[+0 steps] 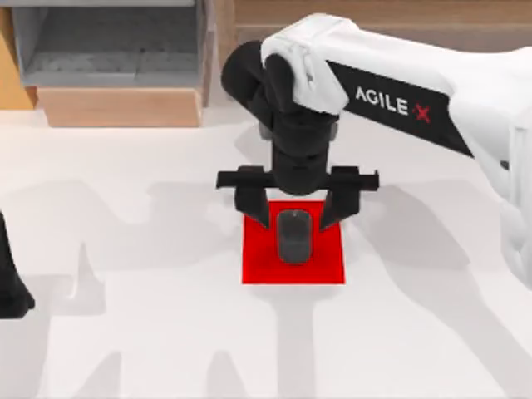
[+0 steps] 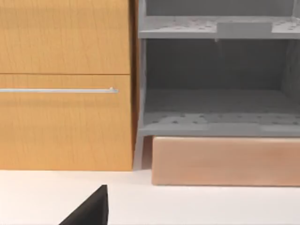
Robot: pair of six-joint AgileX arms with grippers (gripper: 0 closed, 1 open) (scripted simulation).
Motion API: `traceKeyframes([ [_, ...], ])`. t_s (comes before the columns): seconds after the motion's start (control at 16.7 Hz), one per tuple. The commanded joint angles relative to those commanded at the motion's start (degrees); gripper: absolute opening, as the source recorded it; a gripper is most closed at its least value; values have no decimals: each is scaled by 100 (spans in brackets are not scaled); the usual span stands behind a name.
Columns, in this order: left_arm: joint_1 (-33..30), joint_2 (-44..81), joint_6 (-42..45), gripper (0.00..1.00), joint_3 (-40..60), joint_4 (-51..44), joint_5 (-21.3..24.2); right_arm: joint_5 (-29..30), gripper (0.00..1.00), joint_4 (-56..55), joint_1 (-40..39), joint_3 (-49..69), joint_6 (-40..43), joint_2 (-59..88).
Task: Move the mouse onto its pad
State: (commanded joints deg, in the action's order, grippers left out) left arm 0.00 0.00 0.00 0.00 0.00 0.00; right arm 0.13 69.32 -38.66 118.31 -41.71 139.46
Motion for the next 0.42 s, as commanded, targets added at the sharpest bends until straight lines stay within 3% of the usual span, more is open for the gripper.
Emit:
traceKeyframes([
  [0.12, 0, 0, 0, 100, 0, 0, 0, 0, 100, 0, 0, 0, 0, 0],
  [0.42, 0, 0, 0, 100, 0, 0, 0, 0, 100, 0, 0, 0, 0, 0],
])
